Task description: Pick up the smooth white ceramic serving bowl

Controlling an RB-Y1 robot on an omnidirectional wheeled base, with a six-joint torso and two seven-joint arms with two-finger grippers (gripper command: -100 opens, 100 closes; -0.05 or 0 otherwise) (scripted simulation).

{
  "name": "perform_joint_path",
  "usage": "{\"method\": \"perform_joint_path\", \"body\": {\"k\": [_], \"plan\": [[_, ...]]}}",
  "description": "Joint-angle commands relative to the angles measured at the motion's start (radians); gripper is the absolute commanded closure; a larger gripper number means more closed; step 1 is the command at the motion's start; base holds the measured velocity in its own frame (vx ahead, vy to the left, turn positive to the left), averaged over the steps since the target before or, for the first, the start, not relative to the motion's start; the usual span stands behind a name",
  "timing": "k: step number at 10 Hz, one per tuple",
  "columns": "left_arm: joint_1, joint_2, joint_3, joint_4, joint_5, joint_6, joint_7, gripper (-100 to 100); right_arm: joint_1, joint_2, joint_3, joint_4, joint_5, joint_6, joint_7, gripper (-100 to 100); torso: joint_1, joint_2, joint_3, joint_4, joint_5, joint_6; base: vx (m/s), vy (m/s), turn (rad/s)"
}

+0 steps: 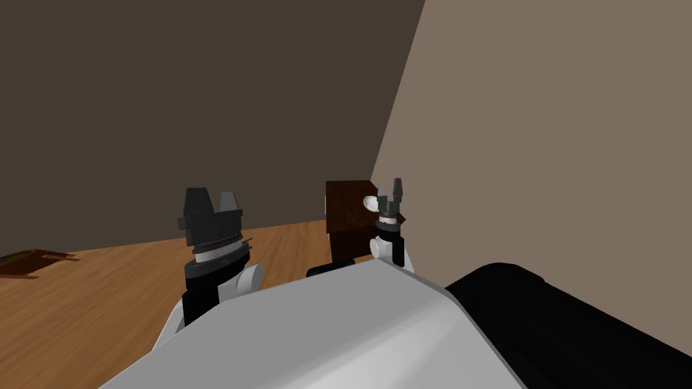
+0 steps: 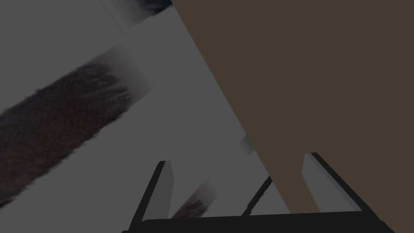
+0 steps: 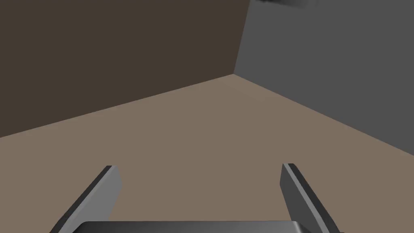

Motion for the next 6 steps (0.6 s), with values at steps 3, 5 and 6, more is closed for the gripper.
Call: {"method": "perform_joint_path", "body": {"k": [3, 5, 6], "plan": [[0.0, 0.0, 0.0, 0.0, 0.0, 0.0, 0.0, 0, 0.031, -0.083, -0.016, 0.067, 0.04, -0.011, -0.008, -100, 0.004, 0.004, 0.002, 0.001, 0.001, 0.0, -0.058, 0.062, -0.014], [0.0, 0.0, 0.0, 0.0, 0.0, 0.0, 0.0, 0, 0.052, -0.141, -0.03, 0.126, 0.072, -0.019, -0.014, -100, 0.005, 0.005, 0.003, 0.001, 0.001, 0.0, -0.084, 0.088, -0.015], [0.0, 0.0, 0.0, 0.0, 0.0, 0.0, 0.0, 0, 0.063, -0.174, -0.039, 0.161, 0.091, -0.023, -0.018, -100, 0.005, 0.006, 0.003, 0.001, 0.001, 0.0, -0.097, 0.095, 0.031]]}}
